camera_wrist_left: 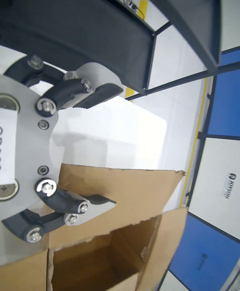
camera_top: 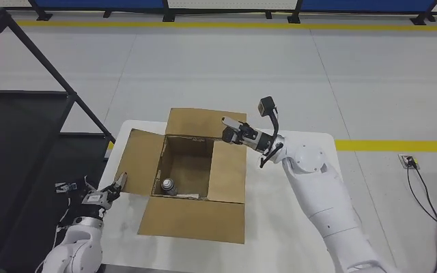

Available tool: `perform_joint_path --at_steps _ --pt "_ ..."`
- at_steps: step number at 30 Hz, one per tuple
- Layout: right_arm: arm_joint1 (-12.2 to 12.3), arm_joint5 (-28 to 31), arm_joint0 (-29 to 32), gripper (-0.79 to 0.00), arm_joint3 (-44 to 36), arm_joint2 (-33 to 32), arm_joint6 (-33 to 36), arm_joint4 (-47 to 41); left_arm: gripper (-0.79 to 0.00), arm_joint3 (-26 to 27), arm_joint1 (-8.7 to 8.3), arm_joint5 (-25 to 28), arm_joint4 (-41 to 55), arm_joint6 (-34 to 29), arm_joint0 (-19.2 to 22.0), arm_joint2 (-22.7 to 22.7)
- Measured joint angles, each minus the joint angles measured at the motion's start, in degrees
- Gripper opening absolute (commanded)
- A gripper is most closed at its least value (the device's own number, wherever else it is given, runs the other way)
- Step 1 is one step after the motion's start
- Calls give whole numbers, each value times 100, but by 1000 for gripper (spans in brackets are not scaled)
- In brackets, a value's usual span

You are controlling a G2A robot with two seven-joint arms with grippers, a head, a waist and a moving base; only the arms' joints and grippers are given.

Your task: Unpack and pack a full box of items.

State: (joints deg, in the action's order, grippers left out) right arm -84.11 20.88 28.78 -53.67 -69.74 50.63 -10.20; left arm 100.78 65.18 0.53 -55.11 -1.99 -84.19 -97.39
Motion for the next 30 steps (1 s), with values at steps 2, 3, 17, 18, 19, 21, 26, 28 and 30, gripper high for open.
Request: perform_joint_path --at_steps 2,3,17,18,19,21,26,28,30 --pt "26 13 56 0 -50 -55 2 -13 0 335 0 -42 -37 128 -159 -137" --pt "46 22 95 0 -84 -95 13 -22 0 558 1 -44 -39 192 -250 -215" --pt "385 472 1082 0 -1099 -918 92 43 0 1921 -38 1104 500 -1482 167 379" --pt "424 543 1236 0 -1253 -1026 97 61 0 1830 -36 1160 629 -1801 365 590" --pt "453 590 1354 0 -1370 -1112 99 73 0 1738 -33 1173 739 -2056 534 749" --pt "516 687 1637 0 -1638 -1316 71 76 0 1476 -18 1117 826 -2583 969 1127" --pt "599 605 2115 0 -2017 -1611 -166 98 0 901 45 902 1130 -3576 1737 1917" --pt "598 602 2099 0 -2012 -1609 -148 99 0 893 45 897 1137 -3608 1734 1927" --pt "597 606 2093 0 -2007 -1605 -137 99 0 903 44 902 1128 -3539 1715 1915"
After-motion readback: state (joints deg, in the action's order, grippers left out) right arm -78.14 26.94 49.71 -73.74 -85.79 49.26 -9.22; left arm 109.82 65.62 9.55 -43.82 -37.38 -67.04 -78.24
